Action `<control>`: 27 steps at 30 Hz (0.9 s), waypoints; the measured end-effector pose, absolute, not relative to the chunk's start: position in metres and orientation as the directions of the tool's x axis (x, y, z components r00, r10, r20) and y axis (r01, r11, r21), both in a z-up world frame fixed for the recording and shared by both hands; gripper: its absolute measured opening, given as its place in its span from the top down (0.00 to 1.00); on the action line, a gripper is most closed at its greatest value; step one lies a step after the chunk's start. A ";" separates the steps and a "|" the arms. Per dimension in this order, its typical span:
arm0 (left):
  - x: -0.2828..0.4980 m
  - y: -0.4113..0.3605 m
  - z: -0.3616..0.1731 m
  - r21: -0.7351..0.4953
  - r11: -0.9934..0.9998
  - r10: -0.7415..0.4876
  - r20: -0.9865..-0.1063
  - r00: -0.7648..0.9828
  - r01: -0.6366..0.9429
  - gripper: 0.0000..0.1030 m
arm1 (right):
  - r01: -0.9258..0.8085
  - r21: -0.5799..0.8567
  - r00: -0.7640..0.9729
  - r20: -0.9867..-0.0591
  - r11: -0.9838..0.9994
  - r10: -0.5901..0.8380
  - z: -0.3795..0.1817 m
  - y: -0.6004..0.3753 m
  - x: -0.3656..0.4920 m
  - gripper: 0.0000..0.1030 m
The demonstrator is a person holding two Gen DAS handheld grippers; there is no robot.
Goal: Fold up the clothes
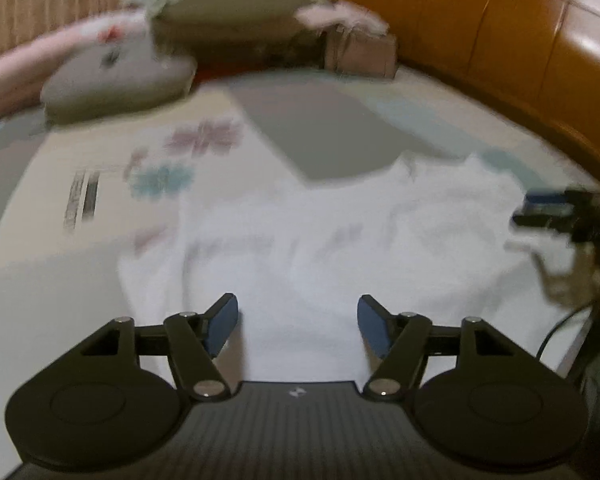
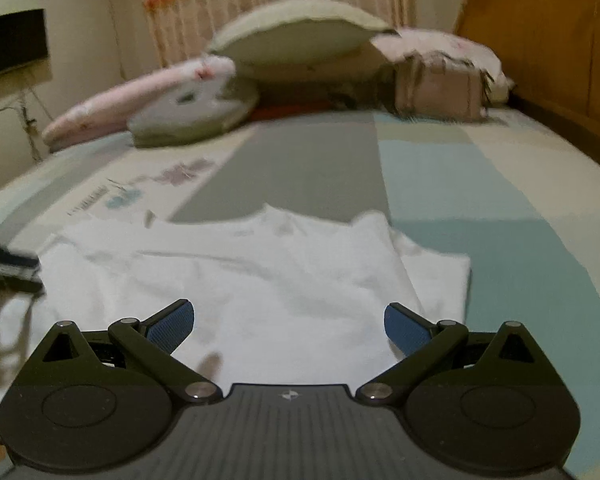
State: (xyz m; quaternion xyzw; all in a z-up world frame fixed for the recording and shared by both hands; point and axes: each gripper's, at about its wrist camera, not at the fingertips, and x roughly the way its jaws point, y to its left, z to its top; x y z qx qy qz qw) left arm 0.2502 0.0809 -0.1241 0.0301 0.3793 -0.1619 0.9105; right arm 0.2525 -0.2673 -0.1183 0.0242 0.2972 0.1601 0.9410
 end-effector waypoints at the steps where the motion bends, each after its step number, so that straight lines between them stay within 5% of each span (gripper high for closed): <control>1: 0.245 0.085 -0.126 -0.073 0.954 -0.255 -0.702 0.665 0.289 0.34 | -0.294 0.139 0.770 -0.552 0.946 0.320 -0.116 -0.266 0.251 0.00; 7: 0.216 0.086 -0.101 -0.086 0.971 -0.225 -0.655 0.722 0.224 0.28 | -0.402 0.188 0.704 -0.562 0.896 0.434 -0.100 -0.243 0.249 0.00; 13: 0.215 0.076 -0.124 -0.058 0.967 -0.214 -0.710 0.671 0.247 0.26 | -0.437 -0.071 0.691 -0.665 0.897 0.285 -0.124 -0.187 0.261 0.00; 19: 0.199 0.085 -0.122 -0.073 0.962 -0.241 -0.683 0.690 0.264 0.26 | -0.295 0.051 0.694 -0.675 0.954 0.251 -0.115 -0.228 0.276 0.00; 23: 0.199 0.086 -0.115 -0.091 0.967 -0.235 -0.667 0.707 0.236 0.26 | -0.390 0.112 0.691 -0.620 0.914 0.371 -0.094 -0.214 0.278 0.00; 27: 0.196 0.092 -0.115 -0.157 0.963 -0.267 -0.658 0.705 0.218 0.24 | -0.406 0.149 0.623 -0.677 0.902 0.392 -0.108 -0.188 0.297 0.00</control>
